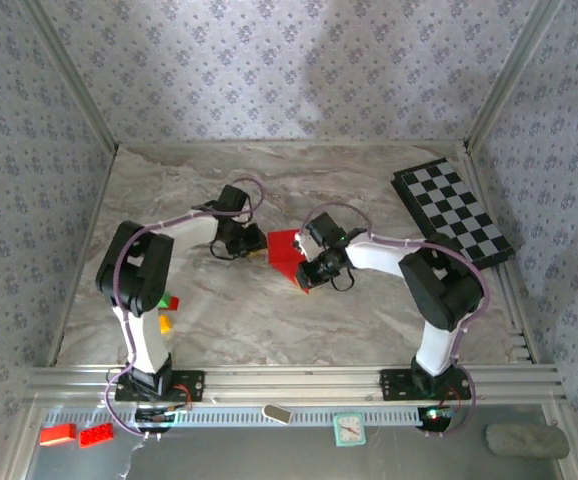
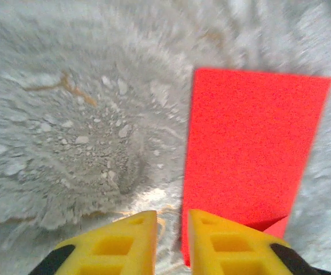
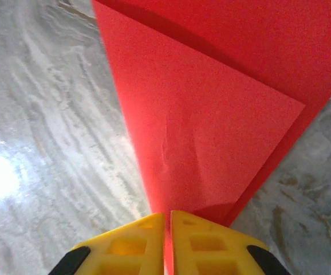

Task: Fold a paper plane with a square sheet of paper (pick it up from the middle)
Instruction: Third fold the triangle at the center of the table, then fourth fold the wing at the center of the table.

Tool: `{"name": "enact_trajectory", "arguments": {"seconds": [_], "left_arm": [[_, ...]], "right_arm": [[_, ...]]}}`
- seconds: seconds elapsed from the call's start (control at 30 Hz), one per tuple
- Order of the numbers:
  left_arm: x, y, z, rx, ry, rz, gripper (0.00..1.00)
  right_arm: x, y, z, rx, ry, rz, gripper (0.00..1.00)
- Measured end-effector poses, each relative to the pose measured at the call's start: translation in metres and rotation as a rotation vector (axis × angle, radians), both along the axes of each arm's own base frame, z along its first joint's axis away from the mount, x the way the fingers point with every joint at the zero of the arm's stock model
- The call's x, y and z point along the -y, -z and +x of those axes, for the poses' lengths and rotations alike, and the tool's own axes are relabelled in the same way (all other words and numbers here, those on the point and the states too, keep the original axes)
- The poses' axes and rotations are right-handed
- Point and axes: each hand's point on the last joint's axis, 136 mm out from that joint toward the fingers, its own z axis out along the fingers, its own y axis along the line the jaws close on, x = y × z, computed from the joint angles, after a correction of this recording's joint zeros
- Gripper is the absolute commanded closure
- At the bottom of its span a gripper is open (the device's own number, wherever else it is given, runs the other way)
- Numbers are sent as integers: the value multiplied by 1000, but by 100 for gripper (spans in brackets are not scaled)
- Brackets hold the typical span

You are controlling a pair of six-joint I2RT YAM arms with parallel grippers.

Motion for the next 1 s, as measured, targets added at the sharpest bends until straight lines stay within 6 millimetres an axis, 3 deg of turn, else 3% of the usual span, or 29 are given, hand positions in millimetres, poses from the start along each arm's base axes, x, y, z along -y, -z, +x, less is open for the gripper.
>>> {"name": "enact_trajectory", "arguments": {"seconds": [0.13,0.23,0.5,0.73,1.0], "left_arm": [[-3,-40,-1,92,-51,-67,65],[-5,-52,-9,117,-101,-124,59],[-5,-24,-38,4,-207,-218,54],[16,-26,-40,-14,-199,-297,56],[26,-3,-46,-88,-188,-303,57]], "right_arm": [[-6,-27,6,33,44,61,82],[-9,-41,13,52,99,95,82],[-11,-38,27,39,217,105,82],[-1,-10,34,7,274,38,82],[7,7,39,-8,308,-11,81]]}}
